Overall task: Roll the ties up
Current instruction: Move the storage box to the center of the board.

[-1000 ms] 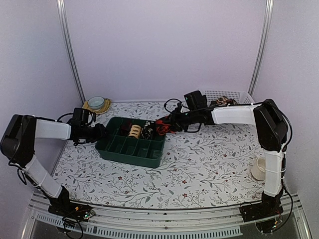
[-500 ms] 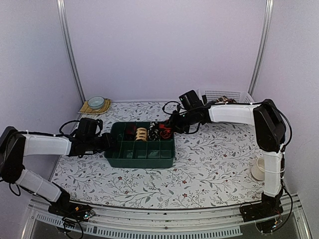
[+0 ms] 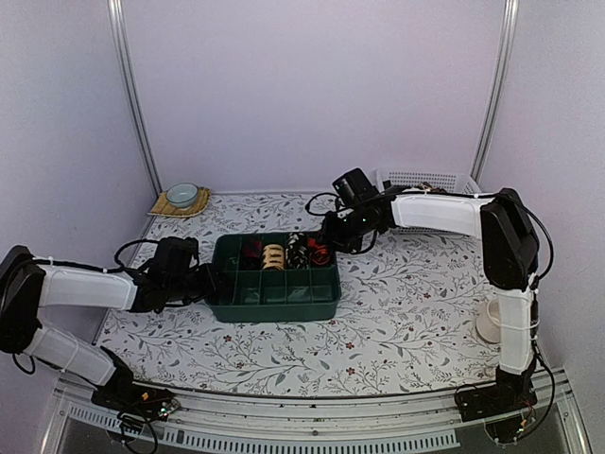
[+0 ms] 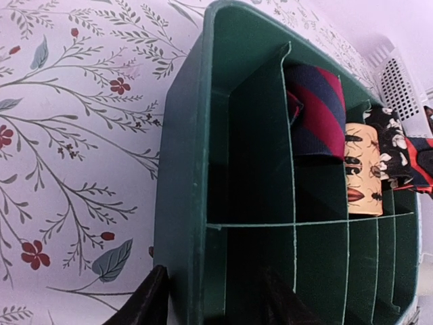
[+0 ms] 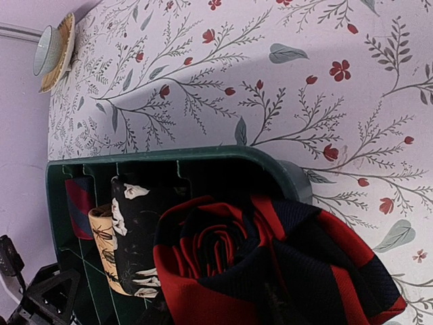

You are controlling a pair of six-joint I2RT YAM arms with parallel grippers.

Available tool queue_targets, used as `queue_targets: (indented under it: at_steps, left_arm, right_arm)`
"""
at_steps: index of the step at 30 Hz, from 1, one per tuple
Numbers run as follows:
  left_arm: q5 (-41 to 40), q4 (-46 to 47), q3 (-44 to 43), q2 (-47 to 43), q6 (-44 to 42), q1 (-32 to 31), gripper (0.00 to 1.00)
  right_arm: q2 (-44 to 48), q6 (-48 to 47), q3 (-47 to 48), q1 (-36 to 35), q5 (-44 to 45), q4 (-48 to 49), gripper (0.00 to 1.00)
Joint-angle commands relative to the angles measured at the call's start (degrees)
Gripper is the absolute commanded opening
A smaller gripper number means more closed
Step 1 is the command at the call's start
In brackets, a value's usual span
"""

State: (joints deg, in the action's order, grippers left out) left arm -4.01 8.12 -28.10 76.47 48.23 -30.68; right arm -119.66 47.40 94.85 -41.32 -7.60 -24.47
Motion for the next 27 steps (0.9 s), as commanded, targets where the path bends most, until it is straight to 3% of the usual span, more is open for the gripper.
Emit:
queue_targets:
  at_steps: [1,17,27]
  left_arm:
    - [-2.76,1.56,-0.46,0.07,1.08,-3.4,0.45]
    - [-7.67,3.19,-3.26,1.52,0.47,-11.5,0.45]
    - [-8.05,3.64,-3.51,2.33,0.4,-12.62,0.48]
  right_arm:
    - [-6.44,-2.39,3.56,-0.73,2.45,-11.15,0.34]
    - [-10.29,-7.01,8.21,-1.46,8.2,-19.08,0.36]
    - [-12.33,-9.53,15.17,-2.57,9.91,-23.54,0.52]
